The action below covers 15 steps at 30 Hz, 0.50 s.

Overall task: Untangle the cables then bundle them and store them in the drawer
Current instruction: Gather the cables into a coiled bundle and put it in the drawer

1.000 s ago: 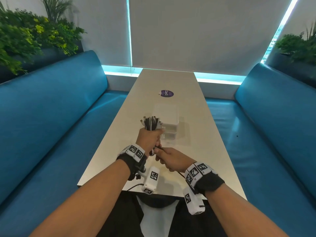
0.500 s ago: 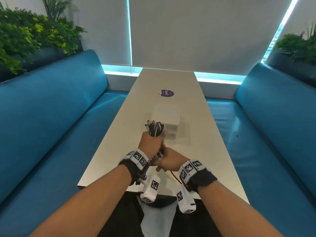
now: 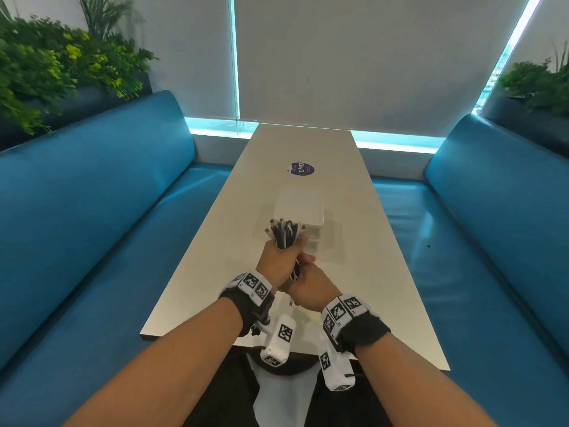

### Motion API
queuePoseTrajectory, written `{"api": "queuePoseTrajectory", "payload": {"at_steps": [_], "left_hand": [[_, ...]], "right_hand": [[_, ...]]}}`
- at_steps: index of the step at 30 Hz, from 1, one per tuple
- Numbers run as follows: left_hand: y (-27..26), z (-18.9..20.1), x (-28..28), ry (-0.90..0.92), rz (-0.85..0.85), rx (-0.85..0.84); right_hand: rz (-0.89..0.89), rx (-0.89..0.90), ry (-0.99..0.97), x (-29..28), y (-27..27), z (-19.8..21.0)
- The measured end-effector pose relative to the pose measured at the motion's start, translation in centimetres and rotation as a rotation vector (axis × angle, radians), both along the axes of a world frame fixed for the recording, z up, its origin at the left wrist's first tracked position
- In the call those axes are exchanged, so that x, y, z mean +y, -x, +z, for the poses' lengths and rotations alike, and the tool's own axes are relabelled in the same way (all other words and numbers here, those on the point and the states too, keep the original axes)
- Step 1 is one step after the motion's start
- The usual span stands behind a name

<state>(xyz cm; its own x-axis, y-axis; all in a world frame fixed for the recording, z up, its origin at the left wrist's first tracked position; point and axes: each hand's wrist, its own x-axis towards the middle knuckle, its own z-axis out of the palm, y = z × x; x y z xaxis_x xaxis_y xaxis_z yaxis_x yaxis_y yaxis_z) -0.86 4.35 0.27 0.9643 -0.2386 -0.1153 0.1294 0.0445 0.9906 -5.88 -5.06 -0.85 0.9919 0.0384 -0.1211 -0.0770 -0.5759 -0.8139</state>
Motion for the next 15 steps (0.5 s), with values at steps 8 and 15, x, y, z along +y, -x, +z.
{"api": "queuePoseTrajectory", "payload": {"at_steps": [8,15], "left_hand": [[-0.8,2.3,0.8,-0.062,0.031,-0.025],[-0.8,2.5,1.0,-0.267,-0.018,-0.207]], "right_hand": [[0.127,0.060,0.024,0.6,1.0,2.4],[0.163,0.253,0.122,0.2,2.0,1.3]]}}
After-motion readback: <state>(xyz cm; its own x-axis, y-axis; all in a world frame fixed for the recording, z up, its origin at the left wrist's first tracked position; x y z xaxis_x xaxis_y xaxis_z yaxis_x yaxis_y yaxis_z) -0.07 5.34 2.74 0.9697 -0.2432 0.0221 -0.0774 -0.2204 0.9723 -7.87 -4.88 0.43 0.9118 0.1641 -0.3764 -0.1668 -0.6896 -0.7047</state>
